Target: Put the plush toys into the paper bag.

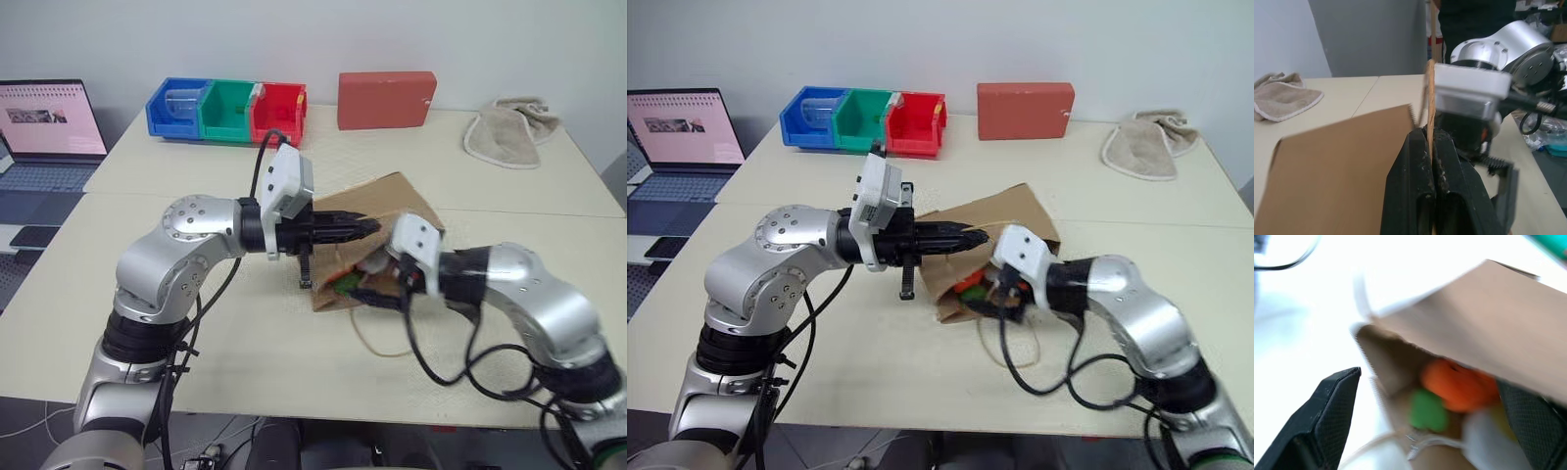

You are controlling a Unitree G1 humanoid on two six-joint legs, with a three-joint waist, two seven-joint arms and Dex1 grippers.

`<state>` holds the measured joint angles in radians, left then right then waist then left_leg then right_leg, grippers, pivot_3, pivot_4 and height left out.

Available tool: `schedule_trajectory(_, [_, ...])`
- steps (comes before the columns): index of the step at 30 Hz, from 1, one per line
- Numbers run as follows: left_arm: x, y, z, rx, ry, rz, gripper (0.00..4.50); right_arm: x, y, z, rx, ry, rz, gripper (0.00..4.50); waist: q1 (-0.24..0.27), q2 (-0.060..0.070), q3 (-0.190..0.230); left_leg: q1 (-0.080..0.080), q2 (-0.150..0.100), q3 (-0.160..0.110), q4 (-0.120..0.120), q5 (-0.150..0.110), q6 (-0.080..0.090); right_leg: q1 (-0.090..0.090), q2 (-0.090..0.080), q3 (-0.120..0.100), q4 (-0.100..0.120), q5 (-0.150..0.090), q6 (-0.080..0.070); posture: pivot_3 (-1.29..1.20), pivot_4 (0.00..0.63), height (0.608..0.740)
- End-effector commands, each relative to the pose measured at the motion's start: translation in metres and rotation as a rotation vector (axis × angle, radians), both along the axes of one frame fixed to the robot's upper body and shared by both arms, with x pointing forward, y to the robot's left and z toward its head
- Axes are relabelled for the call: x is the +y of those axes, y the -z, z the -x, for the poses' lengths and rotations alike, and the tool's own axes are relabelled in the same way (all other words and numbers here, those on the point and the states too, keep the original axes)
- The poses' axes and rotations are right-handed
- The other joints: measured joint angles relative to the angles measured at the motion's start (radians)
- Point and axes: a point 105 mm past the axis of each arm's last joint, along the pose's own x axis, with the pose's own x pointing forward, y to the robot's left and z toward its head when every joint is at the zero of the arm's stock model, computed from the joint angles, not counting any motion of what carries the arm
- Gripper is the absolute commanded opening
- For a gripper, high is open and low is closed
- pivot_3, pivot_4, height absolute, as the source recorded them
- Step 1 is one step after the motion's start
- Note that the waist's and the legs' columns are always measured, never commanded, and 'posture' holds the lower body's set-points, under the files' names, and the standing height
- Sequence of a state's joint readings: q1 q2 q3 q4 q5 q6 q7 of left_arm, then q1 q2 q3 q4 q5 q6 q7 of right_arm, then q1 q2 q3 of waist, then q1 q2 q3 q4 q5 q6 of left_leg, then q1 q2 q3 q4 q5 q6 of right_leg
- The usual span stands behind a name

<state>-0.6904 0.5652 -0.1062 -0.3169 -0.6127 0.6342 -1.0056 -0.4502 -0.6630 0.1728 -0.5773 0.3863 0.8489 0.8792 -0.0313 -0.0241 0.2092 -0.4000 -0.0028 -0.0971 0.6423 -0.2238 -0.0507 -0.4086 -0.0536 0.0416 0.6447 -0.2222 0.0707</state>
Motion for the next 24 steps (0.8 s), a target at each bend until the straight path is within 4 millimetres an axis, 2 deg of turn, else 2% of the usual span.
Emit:
schedule_trajectory(1, [0.0,-0.006,0.002,-0.047,0.005,0.008,0.0,-0.01,-0.011,0.006,-0.029,-0.009,-0.037,4.46,0.0,0.0,0.0,0.0,0.0,0.0,0.0,0.0,0.0,0.0,0.0,0.0,0.0,0.0,0.0,0.0,0.15,0.74])
schedule_trajectory(8, [-0.003,-0.01,0.001,-0.056,0.009,0.024,0.0,-0.002,-0.007,-0.011,-0.099,0.037,-0.027,4.46,-0.003,0.0,0.0,0.001,0.001,0.001,0.0,0.0,0.0,0.0,0.0,0.0,0.001,0.0,0.0,0.0,0.15,0.74])
schedule_trajectory(12, [-0.001,-0.011,-0.001,-0.061,-0.007,0.025,0.0,-0.01,-0.014,-0.004,-0.135,-0.023,0.012,4.46,0.0,0.0,0.0,0.0,0.0,0.001,0.0,0.0,0.0,0.0,0.0,0.001,0.0,0.0,0.0,0.0,0.15,0.74])
schedule_trajectory(18, [-0.007,-0.009,0.001,-0.051,0.002,0.04,0.0,-0.048,-0.033,0.028,-0.016,-0.077,0.056,4.46,0.007,0.0,0.0,-0.001,0.0,0.0,0.0,0.0,0.0,0.0,0.0,0.0,-0.001,0.0,0.0,0.0,0.15,0.74])
schedule_trajectory(21, [-0.011,-0.007,0.001,-0.047,0.012,0.046,0.0,-0.065,-0.034,0.046,0.09,-0.047,0.034,4.46,0.006,0.0,0.0,-0.001,0.0,0.0,0.0,0.0,0.0,0.001,0.0,0.0,-0.001,0.0,0.0,0.0,0.15,0.74])
schedule_trajectory(24, [-0.012,-0.007,0.001,-0.047,0.021,0.047,0.0,-0.079,-0.024,0.058,0.168,-0.009,0.074,4.46,0.005,0.0,0.0,0.0,0.0,0.001,0.0,0.0,0.0,0.001,0.0,0.0,-0.001,0.0,0.0,0.0,0.15,0.74])
